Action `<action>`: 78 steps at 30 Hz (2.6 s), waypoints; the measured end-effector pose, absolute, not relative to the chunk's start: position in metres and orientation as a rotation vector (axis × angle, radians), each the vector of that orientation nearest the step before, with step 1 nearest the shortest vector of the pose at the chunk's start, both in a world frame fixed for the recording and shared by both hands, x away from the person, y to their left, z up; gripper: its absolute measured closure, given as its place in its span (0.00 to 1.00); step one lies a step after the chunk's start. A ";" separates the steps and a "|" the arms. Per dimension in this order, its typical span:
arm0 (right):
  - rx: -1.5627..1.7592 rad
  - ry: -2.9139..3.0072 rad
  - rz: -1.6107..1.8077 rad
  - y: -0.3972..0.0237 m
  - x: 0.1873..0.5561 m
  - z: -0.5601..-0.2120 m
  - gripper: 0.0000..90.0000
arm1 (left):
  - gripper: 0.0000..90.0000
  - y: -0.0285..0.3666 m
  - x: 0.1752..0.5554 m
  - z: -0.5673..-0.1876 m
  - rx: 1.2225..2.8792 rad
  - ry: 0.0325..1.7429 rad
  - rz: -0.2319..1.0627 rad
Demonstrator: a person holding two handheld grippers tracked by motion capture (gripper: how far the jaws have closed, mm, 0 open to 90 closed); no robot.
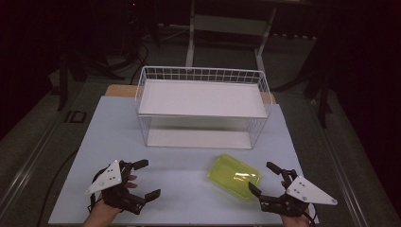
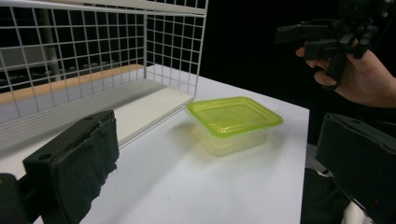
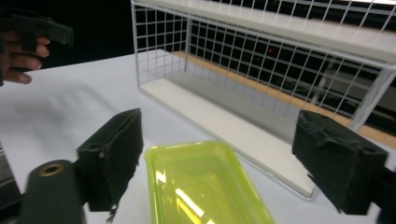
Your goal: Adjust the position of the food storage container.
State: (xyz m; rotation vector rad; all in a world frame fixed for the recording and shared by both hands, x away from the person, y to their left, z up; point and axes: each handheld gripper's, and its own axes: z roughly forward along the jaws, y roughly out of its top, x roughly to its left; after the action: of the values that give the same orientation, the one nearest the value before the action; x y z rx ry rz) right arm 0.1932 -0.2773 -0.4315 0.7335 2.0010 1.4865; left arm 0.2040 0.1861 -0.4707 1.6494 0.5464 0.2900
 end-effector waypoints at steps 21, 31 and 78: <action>0.737 2.185 1.459 -0.277 0.205 -0.411 0.45 | 0.00 0.187 0.206 -0.473 1.681 0.578 0.333; 0.830 2.241 1.330 -0.299 0.218 -0.437 0.80 | 0.00 0.181 0.205 -0.474 1.693 0.555 0.317; 0.777 2.433 1.112 -0.289 0.266 -0.491 1.00 | 0.00 0.168 0.203 -0.479 1.735 0.547 0.287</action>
State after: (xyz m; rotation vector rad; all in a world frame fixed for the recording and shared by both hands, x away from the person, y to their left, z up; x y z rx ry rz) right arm 0.2659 -0.2888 -0.4906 0.7773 2.4334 1.1118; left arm 0.2031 0.1678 -0.4792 1.7350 0.5475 0.2873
